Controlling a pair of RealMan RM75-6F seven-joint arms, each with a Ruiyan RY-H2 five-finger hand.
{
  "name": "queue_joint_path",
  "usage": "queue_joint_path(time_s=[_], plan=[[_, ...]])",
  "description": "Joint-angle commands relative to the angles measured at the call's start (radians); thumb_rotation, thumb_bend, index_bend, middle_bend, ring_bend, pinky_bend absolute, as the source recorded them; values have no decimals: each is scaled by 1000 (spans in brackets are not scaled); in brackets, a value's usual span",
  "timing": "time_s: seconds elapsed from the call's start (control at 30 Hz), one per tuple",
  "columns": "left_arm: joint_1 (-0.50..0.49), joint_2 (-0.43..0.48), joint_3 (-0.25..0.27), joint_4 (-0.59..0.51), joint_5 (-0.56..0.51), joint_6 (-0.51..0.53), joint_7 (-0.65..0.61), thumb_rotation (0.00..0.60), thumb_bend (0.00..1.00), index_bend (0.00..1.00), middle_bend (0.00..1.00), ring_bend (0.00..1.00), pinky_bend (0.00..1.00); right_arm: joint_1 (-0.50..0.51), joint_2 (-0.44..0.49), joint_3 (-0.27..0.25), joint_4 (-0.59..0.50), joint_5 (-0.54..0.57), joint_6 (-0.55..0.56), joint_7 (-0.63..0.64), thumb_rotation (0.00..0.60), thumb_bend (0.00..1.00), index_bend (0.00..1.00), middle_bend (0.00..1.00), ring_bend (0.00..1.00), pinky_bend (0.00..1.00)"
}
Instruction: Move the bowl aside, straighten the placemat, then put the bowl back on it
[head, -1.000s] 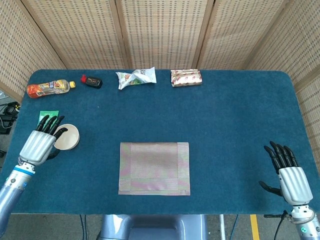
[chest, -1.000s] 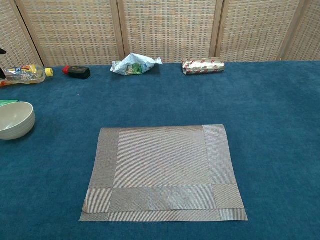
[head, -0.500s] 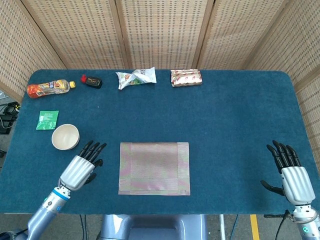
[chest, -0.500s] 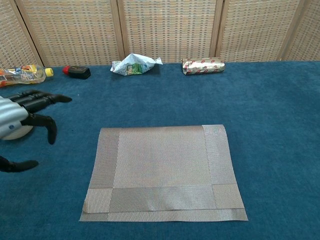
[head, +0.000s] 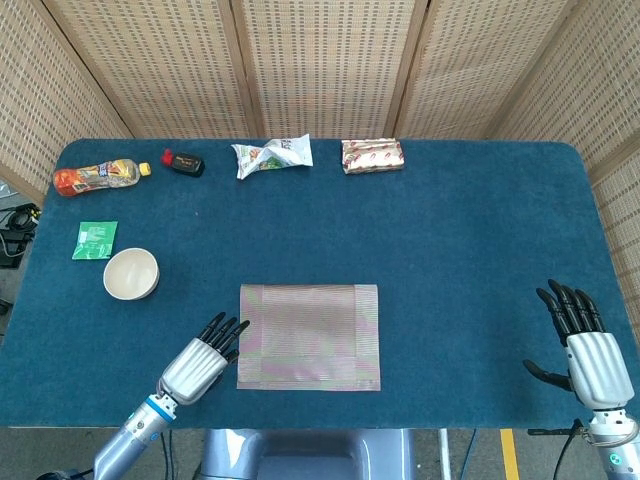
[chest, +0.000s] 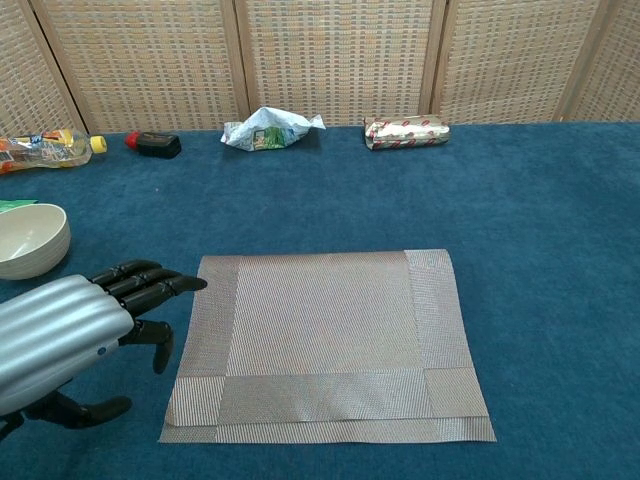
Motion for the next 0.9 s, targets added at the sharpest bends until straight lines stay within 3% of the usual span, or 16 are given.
queue_joint_path(time_s=[0.03, 0.9], plan=[[-1, -11, 5, 3, -1, -10, 4, 600, 312, 461, 0, 0, 0, -1, 1, 1, 0, 0, 1, 3, 600, 71, 37, 0, 0, 0], [-14, -114, -16, 62, -42, -45, 12, 600, 313, 508, 0, 0, 0, -2, 5, 0, -1, -4, 6, 14, 600, 69, 31, 0, 0, 0]])
